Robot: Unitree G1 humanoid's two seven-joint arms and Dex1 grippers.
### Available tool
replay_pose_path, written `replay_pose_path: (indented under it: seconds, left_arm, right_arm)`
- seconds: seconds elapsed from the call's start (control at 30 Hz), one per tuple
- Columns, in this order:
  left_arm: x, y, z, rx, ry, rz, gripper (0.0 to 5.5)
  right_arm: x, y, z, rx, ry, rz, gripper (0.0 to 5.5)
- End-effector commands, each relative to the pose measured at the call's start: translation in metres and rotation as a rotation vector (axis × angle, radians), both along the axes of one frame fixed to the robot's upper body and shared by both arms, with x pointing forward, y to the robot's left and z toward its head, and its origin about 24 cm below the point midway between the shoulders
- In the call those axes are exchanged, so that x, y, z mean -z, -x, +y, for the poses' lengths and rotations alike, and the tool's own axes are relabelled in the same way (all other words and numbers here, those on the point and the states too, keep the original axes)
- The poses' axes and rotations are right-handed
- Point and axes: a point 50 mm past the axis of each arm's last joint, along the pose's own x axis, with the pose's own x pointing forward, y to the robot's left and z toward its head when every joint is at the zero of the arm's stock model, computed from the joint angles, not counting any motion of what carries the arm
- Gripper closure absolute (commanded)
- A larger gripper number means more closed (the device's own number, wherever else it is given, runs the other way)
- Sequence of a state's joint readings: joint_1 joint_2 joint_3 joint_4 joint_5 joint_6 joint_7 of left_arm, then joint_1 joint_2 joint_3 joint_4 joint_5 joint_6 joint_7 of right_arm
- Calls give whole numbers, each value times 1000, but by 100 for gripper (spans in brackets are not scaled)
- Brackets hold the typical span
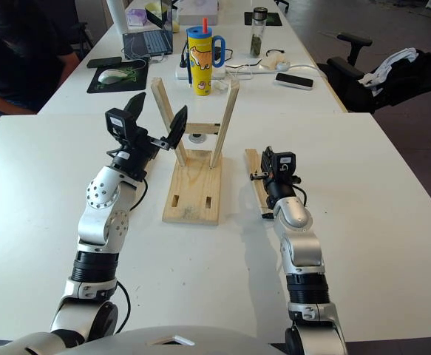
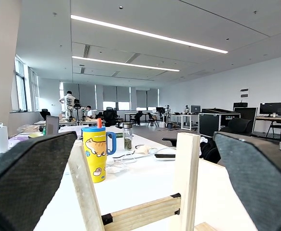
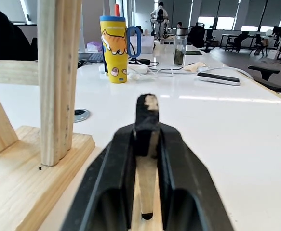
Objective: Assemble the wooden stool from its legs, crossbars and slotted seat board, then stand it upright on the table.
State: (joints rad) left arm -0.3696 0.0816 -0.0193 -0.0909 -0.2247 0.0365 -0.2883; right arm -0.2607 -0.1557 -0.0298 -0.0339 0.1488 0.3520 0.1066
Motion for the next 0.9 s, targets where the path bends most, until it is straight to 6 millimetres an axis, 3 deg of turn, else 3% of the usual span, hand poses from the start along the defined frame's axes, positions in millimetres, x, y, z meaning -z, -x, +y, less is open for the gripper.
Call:
replay_pose_path:
  seconds: [0.03,0.43,0.57,0.6,0.9]
  left_arm:
    - [7,-1,0,-20,-2,29,24]
    - [8,-3,2,-29,-3,34,24]
    - [11,-1,0,-26,-8,44,24]
    - [11,-2,0,-26,-8,44,24]
    - [12,-2,1,-37,-5,42,24]
  right_arm:
    - [37,0,-4,-38,8,288,506]
    - [44,3,-8,-28,7,309,506]
    - [30,-3,-9,-25,27,226,506]
    - [25,-4,-9,-20,23,204,470]
    - [-14,-14,-15,6,17,40,367]
